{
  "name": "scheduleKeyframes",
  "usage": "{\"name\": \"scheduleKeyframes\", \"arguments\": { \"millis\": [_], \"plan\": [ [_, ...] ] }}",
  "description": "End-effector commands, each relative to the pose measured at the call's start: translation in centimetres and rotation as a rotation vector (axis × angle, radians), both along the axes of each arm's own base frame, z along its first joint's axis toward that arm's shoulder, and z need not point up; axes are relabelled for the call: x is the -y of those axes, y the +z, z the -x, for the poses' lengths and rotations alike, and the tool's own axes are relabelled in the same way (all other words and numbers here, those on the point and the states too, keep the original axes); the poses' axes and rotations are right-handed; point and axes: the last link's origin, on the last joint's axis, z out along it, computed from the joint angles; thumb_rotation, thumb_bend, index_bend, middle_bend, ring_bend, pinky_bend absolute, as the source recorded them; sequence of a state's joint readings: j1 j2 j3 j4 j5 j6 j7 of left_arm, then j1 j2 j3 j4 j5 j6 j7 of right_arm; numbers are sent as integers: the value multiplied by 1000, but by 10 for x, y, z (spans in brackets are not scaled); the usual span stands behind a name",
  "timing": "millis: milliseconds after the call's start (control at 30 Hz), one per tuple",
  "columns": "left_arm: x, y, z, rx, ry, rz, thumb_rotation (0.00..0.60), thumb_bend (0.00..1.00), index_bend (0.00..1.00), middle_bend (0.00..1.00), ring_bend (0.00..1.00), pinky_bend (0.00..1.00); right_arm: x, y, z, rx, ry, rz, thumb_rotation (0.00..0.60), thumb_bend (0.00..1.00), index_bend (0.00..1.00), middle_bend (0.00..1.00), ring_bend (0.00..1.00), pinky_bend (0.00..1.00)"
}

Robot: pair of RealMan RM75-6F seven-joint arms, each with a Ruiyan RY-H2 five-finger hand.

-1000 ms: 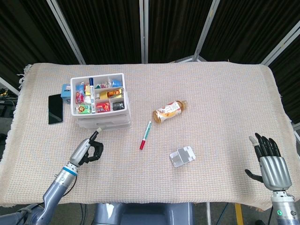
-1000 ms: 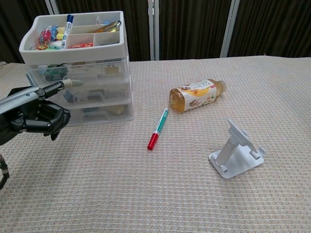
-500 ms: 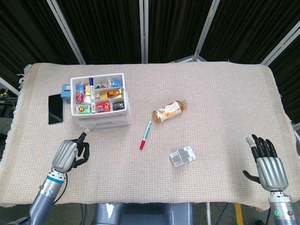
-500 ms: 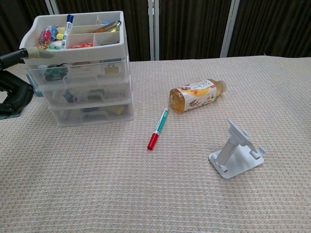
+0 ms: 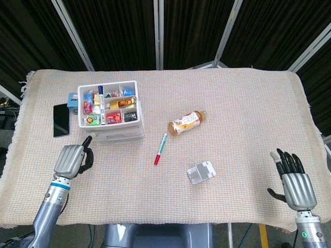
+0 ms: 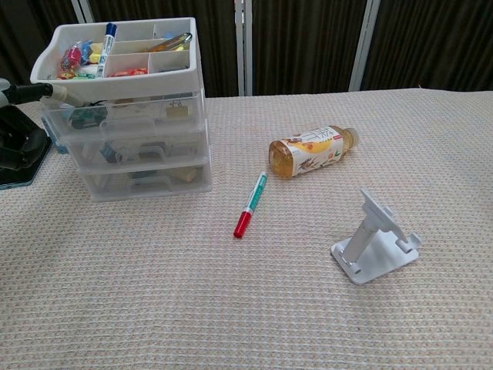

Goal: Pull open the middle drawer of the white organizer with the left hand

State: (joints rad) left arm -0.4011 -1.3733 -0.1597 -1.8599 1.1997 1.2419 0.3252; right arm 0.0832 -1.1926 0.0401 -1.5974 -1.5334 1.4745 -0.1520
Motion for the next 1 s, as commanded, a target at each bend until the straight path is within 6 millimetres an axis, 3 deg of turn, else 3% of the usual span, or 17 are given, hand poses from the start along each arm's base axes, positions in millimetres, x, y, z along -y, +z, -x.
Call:
{"name": "scheduleKeyframes", "arguments": {
  "millis": [33,467,567,733,1000],
  "plan": [
    [-7,-3,-4,-18,7,18,600,774,151,790,797,653,0,0,0,0,0,0,600,14,56,0,0,0],
    [-11,-5,-5,-21,14,11,600,774,183,793,802,656,-1,-3,0,-7,-2,-12,600,14,56,0,0,0],
    [-10,-4,-6,-22,15,20,600,775,297,800,820,671,-1,-4,0,-8,-3,-14,600,14,56,0,0,0],
    [-8,-3,-6,10,27,55,600,775,589,801,829,678,0,-4,0,-8,-3,-13,600,13,56,0,0,0],
    [-5,5,-10,35,-2,29,600,775,694,801,829,678,-1,-5,0,-12,-2,-19,600,13,56,0,0,0]
  ]
}}
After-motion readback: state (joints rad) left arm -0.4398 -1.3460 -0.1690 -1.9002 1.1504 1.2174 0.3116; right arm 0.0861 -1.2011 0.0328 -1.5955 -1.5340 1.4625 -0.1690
